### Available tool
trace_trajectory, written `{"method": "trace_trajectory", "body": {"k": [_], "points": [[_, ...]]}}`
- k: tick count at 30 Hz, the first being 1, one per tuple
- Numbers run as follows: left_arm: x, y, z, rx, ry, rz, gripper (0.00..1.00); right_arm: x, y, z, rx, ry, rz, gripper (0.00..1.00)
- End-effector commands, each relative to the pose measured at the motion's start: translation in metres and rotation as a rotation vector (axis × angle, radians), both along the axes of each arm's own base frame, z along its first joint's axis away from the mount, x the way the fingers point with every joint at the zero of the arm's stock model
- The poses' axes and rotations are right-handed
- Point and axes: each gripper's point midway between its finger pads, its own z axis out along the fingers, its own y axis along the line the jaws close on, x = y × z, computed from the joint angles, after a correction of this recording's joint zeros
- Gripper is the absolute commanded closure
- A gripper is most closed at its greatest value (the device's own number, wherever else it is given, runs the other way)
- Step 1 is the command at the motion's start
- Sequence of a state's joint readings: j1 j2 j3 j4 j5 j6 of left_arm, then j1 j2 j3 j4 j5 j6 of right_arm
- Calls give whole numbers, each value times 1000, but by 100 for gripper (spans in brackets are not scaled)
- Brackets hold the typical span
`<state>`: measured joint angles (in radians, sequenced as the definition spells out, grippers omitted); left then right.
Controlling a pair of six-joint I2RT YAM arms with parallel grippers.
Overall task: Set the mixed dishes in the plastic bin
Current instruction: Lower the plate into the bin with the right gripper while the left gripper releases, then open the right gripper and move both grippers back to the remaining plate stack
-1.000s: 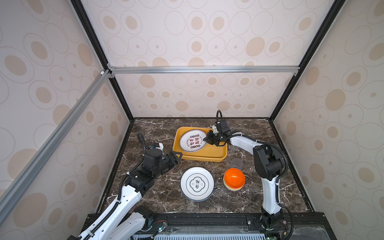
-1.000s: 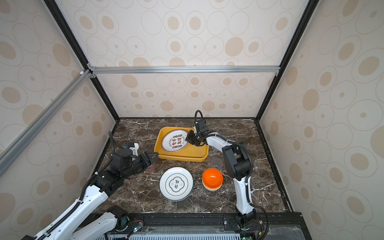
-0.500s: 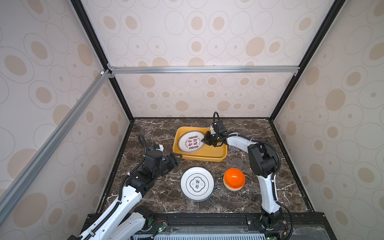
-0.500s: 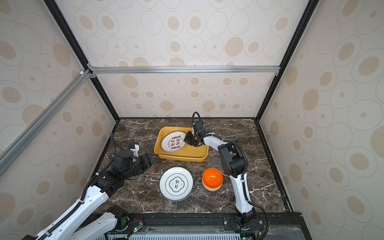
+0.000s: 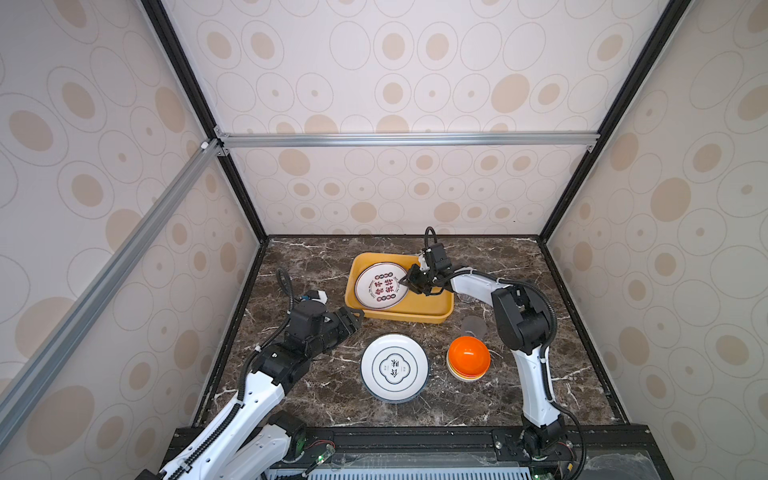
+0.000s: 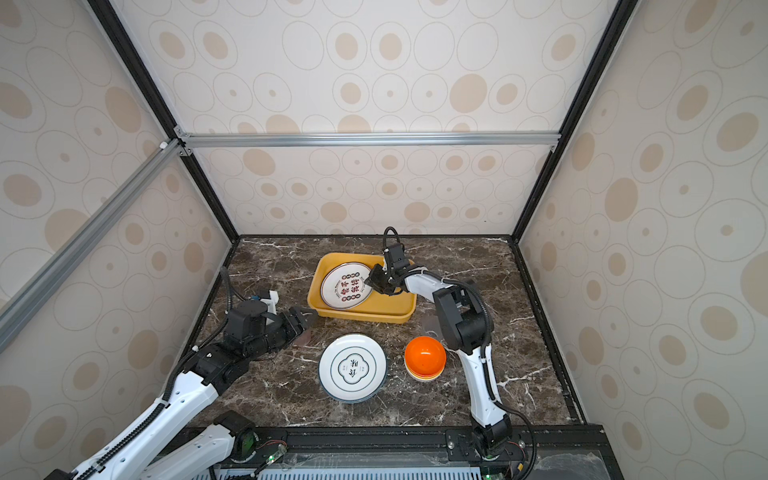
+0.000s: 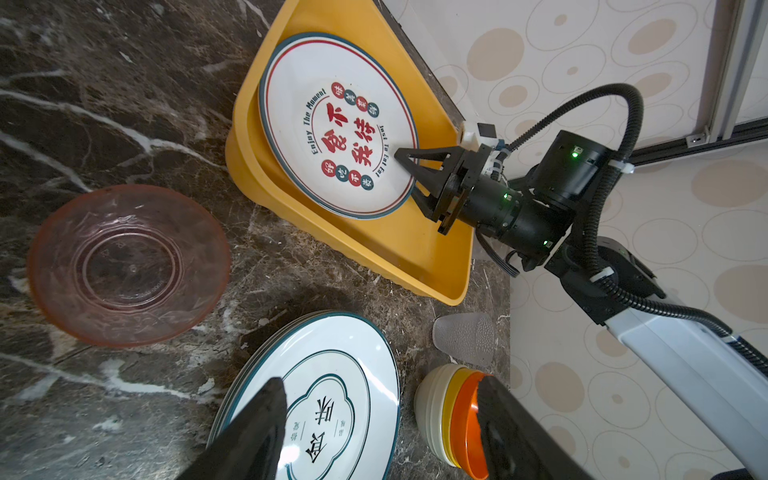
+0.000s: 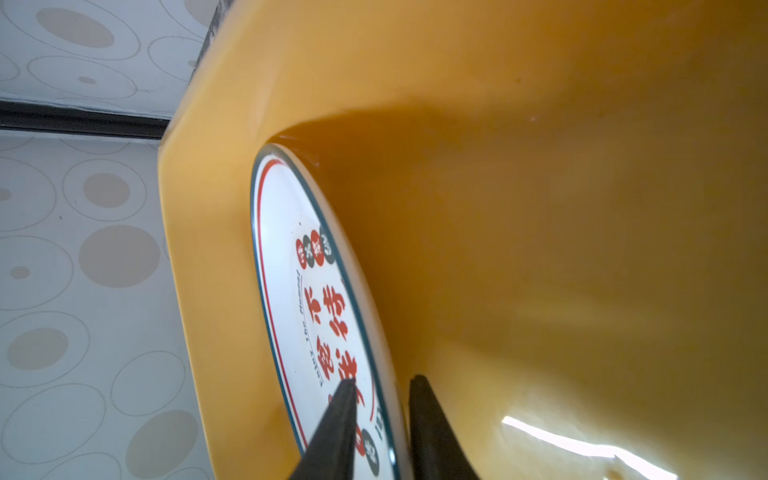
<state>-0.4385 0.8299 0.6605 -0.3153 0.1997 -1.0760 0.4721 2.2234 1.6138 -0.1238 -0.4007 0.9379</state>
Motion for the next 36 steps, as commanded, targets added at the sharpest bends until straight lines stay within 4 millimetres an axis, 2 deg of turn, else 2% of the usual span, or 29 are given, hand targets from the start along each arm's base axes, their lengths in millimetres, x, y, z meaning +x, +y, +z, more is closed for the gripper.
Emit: {"method": "trace_trajectory", "body": {"k": [1, 8, 15, 20, 25, 29, 36], "points": [[1, 2, 3, 2, -17, 4, 28, -5, -2, -1, -13, 7, -10, 68], [-1, 2, -2, -2, -8, 2, 28, -10, -21, 0, -74, 28, -30, 65], [-5, 2, -8, -3, 7, -9, 28, -17, -41, 22, -154, -10, -26, 65], [-11, 2, -14, 14, 21, -33, 28, -28, -50, 48, -190, -43, -2, 64], [-18, -1, -20, 37, 47, -83, 29, -51, -56, 76, -211, -80, 52, 60], [-25, -5, -29, 64, 84, -133, 31, -78, -58, 94, -225, -107, 123, 58], [-38, -6, -41, 116, 137, -183, 36, -132, -67, 106, -243, -122, 226, 57]]}}
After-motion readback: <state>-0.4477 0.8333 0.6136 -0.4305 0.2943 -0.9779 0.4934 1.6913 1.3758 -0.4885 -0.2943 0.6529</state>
